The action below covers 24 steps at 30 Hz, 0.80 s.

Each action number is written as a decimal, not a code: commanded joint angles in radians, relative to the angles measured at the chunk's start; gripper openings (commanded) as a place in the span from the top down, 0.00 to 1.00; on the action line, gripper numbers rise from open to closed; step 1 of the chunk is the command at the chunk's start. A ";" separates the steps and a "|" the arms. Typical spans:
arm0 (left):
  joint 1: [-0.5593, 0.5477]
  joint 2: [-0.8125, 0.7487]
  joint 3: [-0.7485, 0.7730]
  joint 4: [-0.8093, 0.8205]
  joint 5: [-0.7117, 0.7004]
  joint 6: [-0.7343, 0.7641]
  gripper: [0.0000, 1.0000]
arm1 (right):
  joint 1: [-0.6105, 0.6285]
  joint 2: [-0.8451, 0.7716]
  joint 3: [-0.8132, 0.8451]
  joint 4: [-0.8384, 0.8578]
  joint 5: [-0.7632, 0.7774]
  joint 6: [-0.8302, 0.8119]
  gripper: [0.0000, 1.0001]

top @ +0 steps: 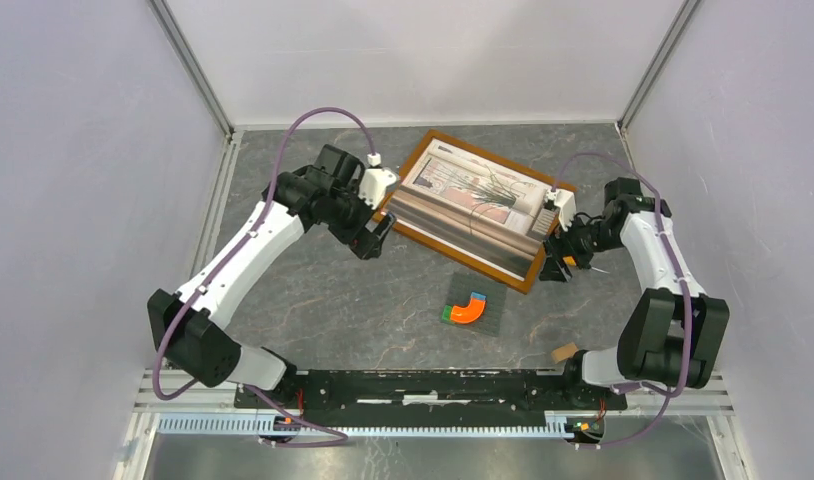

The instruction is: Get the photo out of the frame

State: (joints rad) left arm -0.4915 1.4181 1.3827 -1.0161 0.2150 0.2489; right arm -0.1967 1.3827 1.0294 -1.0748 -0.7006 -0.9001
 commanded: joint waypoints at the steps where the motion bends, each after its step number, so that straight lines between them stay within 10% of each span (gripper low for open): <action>1: -0.140 0.068 0.104 0.052 0.025 0.063 0.00 | -0.008 0.057 0.097 0.014 -0.039 0.052 0.11; 10: -0.570 0.438 0.438 0.071 0.043 0.187 0.00 | -0.128 0.184 0.321 0.029 -0.065 0.154 0.11; 24: -0.773 0.919 0.785 0.070 -0.002 0.284 0.01 | -0.278 0.268 0.377 -0.030 -0.063 0.103 0.11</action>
State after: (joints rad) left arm -1.2568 2.2803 2.1017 -0.9470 0.2344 0.4599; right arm -0.4633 1.6524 1.4052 -1.0718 -0.7502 -0.7650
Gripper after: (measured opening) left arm 0.996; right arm 0.893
